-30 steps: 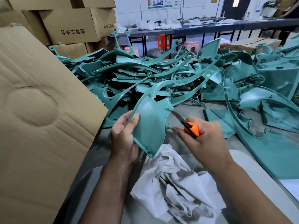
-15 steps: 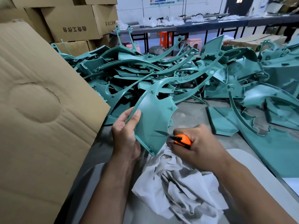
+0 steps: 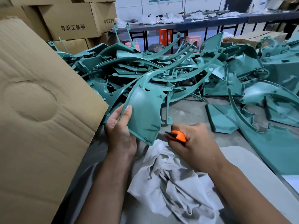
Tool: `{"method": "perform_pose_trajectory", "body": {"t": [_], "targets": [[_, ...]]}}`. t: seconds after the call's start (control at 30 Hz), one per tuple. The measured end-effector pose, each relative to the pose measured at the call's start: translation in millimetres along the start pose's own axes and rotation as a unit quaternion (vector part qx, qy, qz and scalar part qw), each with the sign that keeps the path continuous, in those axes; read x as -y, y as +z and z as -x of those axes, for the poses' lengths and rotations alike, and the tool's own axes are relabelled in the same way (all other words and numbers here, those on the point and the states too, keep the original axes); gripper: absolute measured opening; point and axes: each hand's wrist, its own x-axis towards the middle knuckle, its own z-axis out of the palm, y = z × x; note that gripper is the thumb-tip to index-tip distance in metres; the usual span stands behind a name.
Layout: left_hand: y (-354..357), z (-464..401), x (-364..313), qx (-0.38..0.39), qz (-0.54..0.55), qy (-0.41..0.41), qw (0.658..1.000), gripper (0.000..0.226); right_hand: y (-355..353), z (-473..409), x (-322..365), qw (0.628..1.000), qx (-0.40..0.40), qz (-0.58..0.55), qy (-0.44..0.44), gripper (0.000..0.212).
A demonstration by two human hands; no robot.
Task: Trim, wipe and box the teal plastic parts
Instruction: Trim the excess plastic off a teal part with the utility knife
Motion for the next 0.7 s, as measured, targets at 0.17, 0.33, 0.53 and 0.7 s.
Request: {"method": "perform_pose_trajectory", "body": {"t": [0.17,0.33,0.53,0.7], "targets": [[2.0,-3.1,-2.0,-0.030,0.030,-0.003,0.999,0.028,4.5,1.1,0.3,0.996,0.082,0.013,-0.039,0.027],[0.7,-2.1,-0.5,-0.019,0.039,-0.016,0.999,0.026,2.9,0.3,4.1,0.998,0.023,-0.028,-0.058,0.039],[-0.6,-2.3,1.7,-0.018,0.038,-0.023,0.999,0.013,3.3,0.7,2.8,0.999,-0.009,-0.001,-0.036,0.037],[0.5,0.3,1.7,0.003,0.046,-0.021,0.999,0.007,0.1,0.6,-3.2,0.999,-0.041,-0.009,-0.001,0.040]]}}
